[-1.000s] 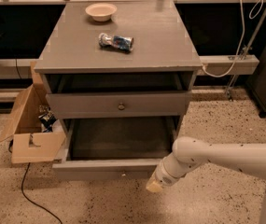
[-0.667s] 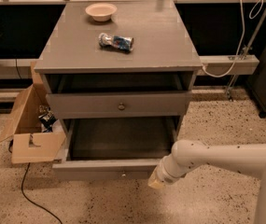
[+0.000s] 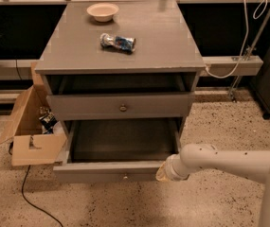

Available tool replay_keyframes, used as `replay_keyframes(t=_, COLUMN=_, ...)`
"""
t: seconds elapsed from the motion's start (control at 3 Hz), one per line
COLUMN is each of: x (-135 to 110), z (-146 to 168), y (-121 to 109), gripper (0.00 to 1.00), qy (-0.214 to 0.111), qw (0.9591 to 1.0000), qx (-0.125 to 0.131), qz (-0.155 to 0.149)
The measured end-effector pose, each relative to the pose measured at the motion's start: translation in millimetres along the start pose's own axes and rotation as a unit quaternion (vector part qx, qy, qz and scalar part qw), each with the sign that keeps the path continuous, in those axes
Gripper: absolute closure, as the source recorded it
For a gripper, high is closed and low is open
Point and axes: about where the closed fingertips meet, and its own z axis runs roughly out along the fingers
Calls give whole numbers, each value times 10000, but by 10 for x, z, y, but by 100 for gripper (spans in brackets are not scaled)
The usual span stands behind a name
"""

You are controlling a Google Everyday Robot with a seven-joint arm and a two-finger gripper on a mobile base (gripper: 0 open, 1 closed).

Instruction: Close middle drawer

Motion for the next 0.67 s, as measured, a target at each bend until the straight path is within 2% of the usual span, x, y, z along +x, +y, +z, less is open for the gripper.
replay_keyframes(t=0.33, x=31, z=29, y=-76, gripper=100, qy=-53, qw=9999, qx=60, qz=-73)
replay_keyframes(t=0.67, x=80, z=66, y=-327, gripper=100, qy=-471, qw=9983, qx=334, qz=-114)
